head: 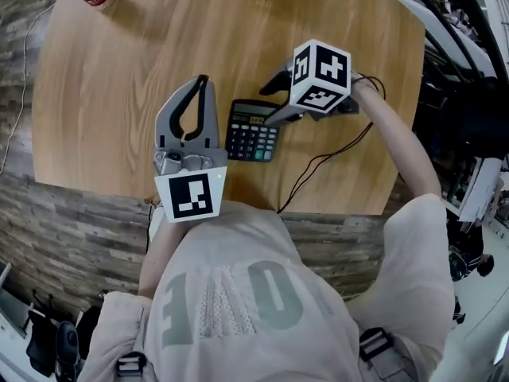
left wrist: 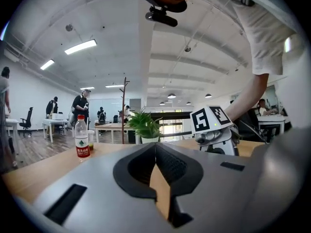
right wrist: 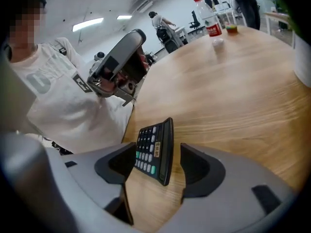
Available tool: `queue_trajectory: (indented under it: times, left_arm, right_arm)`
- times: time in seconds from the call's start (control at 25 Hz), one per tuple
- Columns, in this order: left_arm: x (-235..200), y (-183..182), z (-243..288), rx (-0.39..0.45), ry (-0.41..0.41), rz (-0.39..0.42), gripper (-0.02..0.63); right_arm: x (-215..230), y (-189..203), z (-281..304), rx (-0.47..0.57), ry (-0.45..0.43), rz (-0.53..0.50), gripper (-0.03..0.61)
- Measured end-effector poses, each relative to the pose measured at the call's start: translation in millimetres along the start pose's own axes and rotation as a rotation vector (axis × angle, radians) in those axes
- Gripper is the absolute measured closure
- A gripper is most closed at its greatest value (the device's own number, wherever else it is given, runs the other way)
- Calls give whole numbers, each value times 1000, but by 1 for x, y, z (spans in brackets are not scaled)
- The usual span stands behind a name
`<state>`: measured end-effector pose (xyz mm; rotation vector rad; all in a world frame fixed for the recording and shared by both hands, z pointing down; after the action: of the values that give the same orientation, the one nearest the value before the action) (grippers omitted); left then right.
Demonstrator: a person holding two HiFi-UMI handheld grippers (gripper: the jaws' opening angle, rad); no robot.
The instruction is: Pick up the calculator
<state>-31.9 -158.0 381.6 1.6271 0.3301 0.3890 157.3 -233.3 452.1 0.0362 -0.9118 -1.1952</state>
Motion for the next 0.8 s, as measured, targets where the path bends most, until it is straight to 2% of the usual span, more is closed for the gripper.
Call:
queue_trajectory:
  times: [0.2, 0.44, 0.6, 0.8]
  left_arm:
    - [-10, 25, 7, -37, -54, -21, 606]
    - [1, 38, 12, -81, -8, -28, 606]
    - [5, 33, 13, -87, 10, -27, 606]
    - [5, 31, 14, -101, 16, -26, 606]
  right_arm:
    - [22, 6, 32, -85, -141, 45, 295]
    - [30, 10, 54, -117, -321, 137, 296]
    - [28, 7, 54, -122, -385, 170, 309]
    - [27, 4, 53, -151, -393, 170, 362]
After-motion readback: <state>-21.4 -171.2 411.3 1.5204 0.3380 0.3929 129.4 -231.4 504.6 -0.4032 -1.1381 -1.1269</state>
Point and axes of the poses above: the fingertips, and each gripper's own axes: z forward along the fingers, x to its right, y out of its underside, the point moved 10 cm from there along -z, backward along the fingers, and after that the axes turned 13 degrees about x, right-handed, at the moved point
